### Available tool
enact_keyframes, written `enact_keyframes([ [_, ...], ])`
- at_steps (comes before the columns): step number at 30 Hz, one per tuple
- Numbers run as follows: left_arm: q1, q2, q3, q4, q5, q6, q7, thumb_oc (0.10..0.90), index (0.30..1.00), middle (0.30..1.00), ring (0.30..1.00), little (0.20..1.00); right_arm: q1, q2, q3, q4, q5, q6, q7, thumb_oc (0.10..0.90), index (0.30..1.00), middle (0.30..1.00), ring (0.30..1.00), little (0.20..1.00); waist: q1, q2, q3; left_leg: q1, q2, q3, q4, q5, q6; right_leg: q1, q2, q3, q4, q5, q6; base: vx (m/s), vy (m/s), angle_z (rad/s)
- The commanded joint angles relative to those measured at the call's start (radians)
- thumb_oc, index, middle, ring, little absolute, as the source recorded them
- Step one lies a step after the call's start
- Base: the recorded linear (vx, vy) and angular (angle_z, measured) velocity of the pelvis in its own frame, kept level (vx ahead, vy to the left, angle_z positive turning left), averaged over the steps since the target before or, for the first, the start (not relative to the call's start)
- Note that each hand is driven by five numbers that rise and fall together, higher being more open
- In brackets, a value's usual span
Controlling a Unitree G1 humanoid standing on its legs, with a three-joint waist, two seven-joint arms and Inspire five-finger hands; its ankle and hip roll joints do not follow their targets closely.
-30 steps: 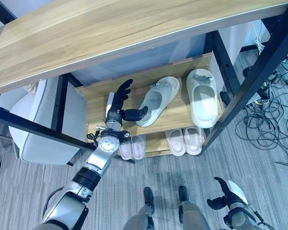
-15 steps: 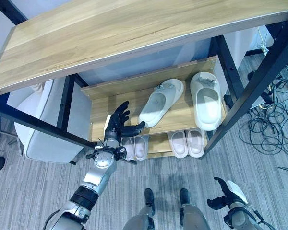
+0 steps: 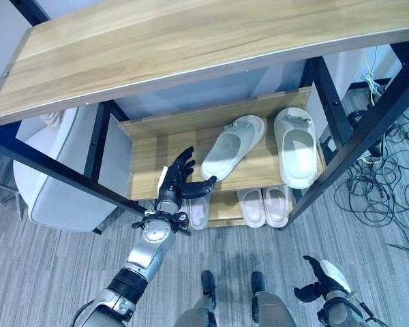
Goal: Arrange the slippers neatly on the shoe rack.
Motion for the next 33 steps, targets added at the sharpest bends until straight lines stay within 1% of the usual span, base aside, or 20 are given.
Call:
enact_keyframes([
  [1, -0.058, -0.061, -0.028, -0.040, -0.013, -0.067, -0.051, 0.800, 0.900, 0.900, 0.900, 0.900, 0.013, -0.016, 0.006, -0.049, -0.013, -0.017, -0.038, 0.800, 0.900, 0.900, 0.900, 0.900, -0.018, -0.034, -0.027, 0.076, -0.052, 0.003, -0.028, -0.040, -0.047, 0.130, -0.006, 0.042, -0.325, 0.134, 0.071, 0.00, 0.000, 0.00],
  [6, -0.041, -0.083, -0.095, -0.051, -0.009, -0.059, -0.075, 0.800, 0.900, 0.900, 0.900, 0.900, 0.002, -0.013, 0.017, -0.042, -0.003, -0.016, -0.045, 0.800, 0.900, 0.900, 0.900, 0.900, -0.020, -0.035, -0.020, 0.081, -0.050, 0.000, -0.028, -0.040, -0.048, 0.133, -0.005, 0.045, -0.324, 0.133, 0.072, 0.00, -0.002, 0.01],
  [15, -0.043, -0.109, -0.162, -0.039, -0.012, -0.052, -0.087, 0.800, 0.900, 0.900, 0.900, 0.900, 0.001, -0.005, 0.027, -0.030, 0.004, -0.017, -0.056, 0.800, 0.900, 0.900, 0.900, 0.900, -0.026, -0.040, -0.017, 0.089, -0.044, 0.000, -0.028, -0.039, -0.051, 0.140, -0.001, 0.039, -0.323, 0.126, 0.069, 0.00, -0.011, 0.00],
  [20, -0.053, -0.125, -0.187, -0.042, -0.022, -0.053, -0.088, 0.800, 0.900, 0.900, 0.900, 0.900, -0.004, -0.003, 0.035, -0.020, 0.007, -0.018, -0.064, 0.800, 0.900, 0.900, 0.900, 0.900, -0.027, -0.040, -0.017, 0.094, -0.042, -0.002, -0.028, -0.039, -0.054, 0.147, 0.000, 0.035, -0.324, 0.121, 0.068, 0.00, 0.000, 0.00],
  [28, -0.053, -0.128, -0.210, -0.054, -0.029, -0.053, -0.089, 0.800, 0.900, 0.900, 0.900, 0.900, -0.007, 0.003, 0.045, -0.018, 0.015, -0.022, -0.069, 0.800, 0.900, 0.900, 0.900, 0.900, -0.027, -0.042, -0.019, 0.105, -0.039, -0.001, -0.028, -0.040, -0.055, 0.160, 0.002, 0.033, -0.322, 0.114, 0.065, 0.00, -0.003, 0.00],
  [33, -0.046, -0.139, -0.228, -0.062, -0.056, -0.054, -0.093, 0.800, 0.900, 0.900, 0.900, 0.900, -0.010, 0.017, 0.057, 0.005, 0.019, -0.019, -0.072, 0.800, 0.900, 0.900, 0.900, 0.900, -0.025, -0.042, -0.021, 0.115, -0.040, -0.004, -0.028, -0.042, -0.056, 0.173, 0.001, 0.021, -0.322, 0.111, 0.065, 0.00, 0.000, 0.00],
])
